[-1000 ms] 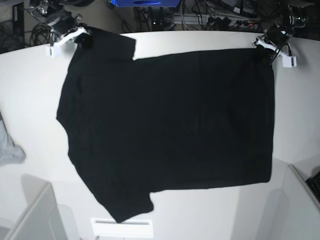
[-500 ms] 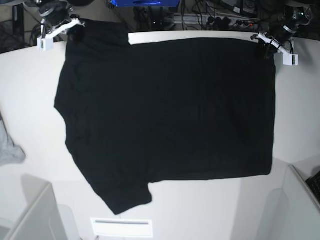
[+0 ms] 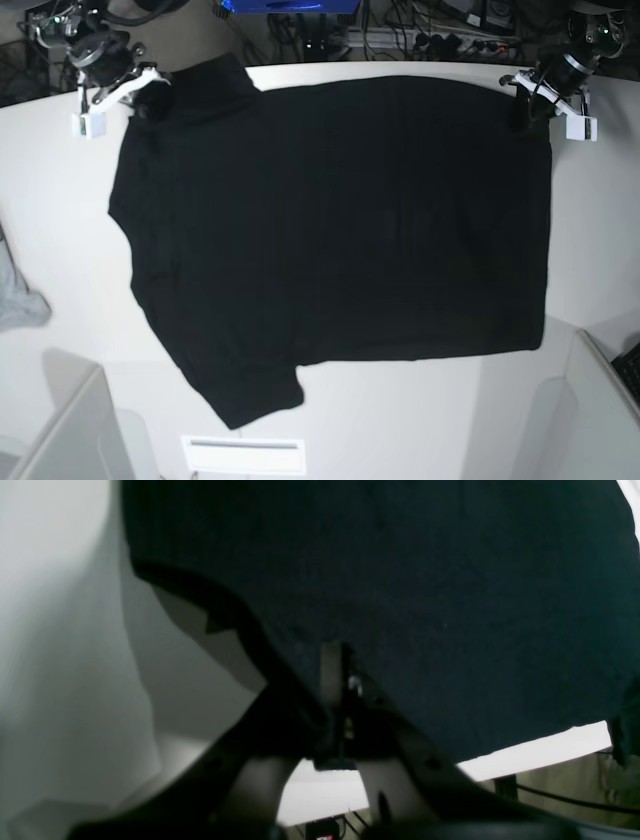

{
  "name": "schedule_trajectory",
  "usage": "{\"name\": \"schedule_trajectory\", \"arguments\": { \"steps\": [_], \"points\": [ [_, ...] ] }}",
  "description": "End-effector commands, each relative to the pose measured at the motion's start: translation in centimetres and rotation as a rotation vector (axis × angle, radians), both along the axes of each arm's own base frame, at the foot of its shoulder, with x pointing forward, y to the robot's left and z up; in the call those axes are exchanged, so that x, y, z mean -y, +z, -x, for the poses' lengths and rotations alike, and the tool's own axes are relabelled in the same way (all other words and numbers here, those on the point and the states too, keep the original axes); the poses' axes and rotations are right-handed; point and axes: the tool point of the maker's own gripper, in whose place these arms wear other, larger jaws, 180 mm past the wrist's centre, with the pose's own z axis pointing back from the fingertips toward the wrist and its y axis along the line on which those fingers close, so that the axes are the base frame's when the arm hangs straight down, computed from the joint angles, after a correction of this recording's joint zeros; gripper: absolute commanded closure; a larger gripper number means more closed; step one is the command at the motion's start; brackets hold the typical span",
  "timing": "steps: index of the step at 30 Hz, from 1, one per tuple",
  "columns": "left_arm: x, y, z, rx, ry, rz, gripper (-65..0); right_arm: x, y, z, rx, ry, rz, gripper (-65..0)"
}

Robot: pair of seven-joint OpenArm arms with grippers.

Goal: Fold the T-shirt properly

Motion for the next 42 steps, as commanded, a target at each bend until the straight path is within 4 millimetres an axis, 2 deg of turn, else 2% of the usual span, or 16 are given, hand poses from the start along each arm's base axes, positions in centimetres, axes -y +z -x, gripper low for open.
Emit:
{"name": "schedule_trajectory", "arguments": {
  "steps": [1, 7, 14, 18, 27, 35, 40, 42],
  "points": [
    [-0.1, 1.4, -1.1, 0.058, -0.006, -0.002, 0.0, 0.2, 1.1, -1.0, 0.048, 0.008, 0.009, 0.0],
    [0.7, 1.2, -1.4, 0.075, 0.023, 0.029, 0.0, 0.0, 1.8, -3.3, 0.073, 0.033, 0.009, 0.0],
    [1.4, 1.5, -2.9, 0.122, 0.052, 0.064, 0.0, -0.3, 2.7, -5.6, 0.103, 0.051, 0.006, 0.0],
    [0.2, 1.5, -4.1, 0.115, 0.148, 0.068, 0.0, 0.2, 3.6, -7.1, 0.134, 0.067, 0.026, 0.0],
    [-0.1, 2.7, -6.5, 0.174, 0.166, 0.075, 0.0, 1.5, 3.8, -10.2, 0.137, -0.007, -0.009, 0.0],
    [-1.1, 0.8, -7.3, 0.146, 0.216, 0.116, 0.0, 2.1, 2.5, -12.1, 0.086, -0.002, -0.051, 0.0],
    [-1.2, 0.6, -7.8, 0.150, 0.224, 0.125, 0.0, 2.6, 2.5, -13.6, 0.088, -0.001, -0.061, 0.0],
    [-1.1, 0.9, -8.3, 0.165, 0.227, 0.131, 0.0, 2.0, 2.3, -14.2, 0.072, 0.038, -0.061, 0.0]
  ]
}}
